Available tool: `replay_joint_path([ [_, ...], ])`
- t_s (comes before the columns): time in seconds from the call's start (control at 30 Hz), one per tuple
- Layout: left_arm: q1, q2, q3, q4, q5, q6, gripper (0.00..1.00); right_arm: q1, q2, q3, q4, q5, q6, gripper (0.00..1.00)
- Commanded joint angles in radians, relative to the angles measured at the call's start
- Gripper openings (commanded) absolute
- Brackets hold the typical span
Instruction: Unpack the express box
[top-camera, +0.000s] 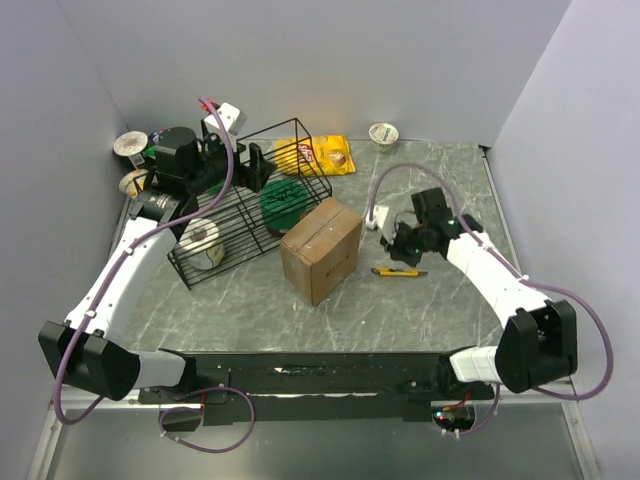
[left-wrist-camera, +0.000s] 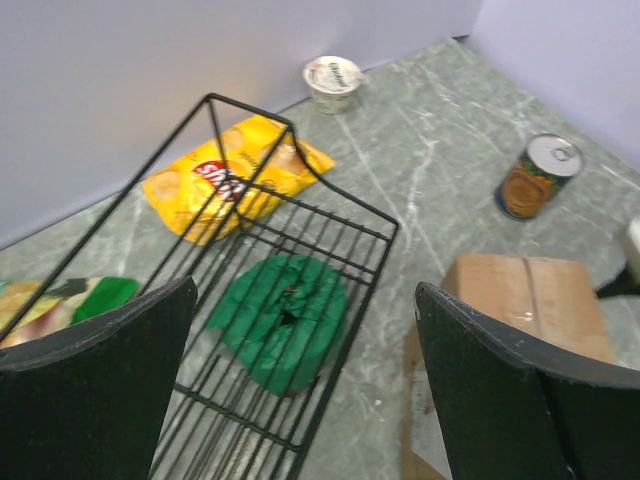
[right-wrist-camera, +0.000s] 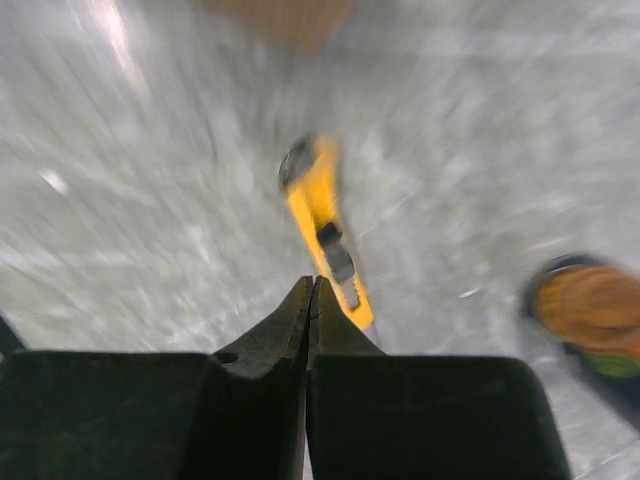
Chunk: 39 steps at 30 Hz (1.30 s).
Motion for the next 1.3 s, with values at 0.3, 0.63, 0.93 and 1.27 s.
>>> replay_joint_path([
  [0.3,-0.048,-0.017,0.019,0.022,0.024,-0.019,0.96,0.003,-0.113,-0.049,0.12,-0.037,0.033,0.39],
  [0.63,-0.048,-0.049,-0.006,-0.002,-0.045,0.068,0.97,0.006,-0.107,-0.257,0.242,-0.083,-0.302,0.63],
  [0.93,-0.048,-0.058,0.002,-0.044,-0.081,0.116,0.96,0.038,0.132,-0.142,0.234,-0.115,-0.38,0.63],
  [1.27,-0.048,-0.055,-0.01,-0.045,-0.099,0.132,0.96,0.084,0.263,-0.052,-0.06,-0.123,-0.524,0.59],
])
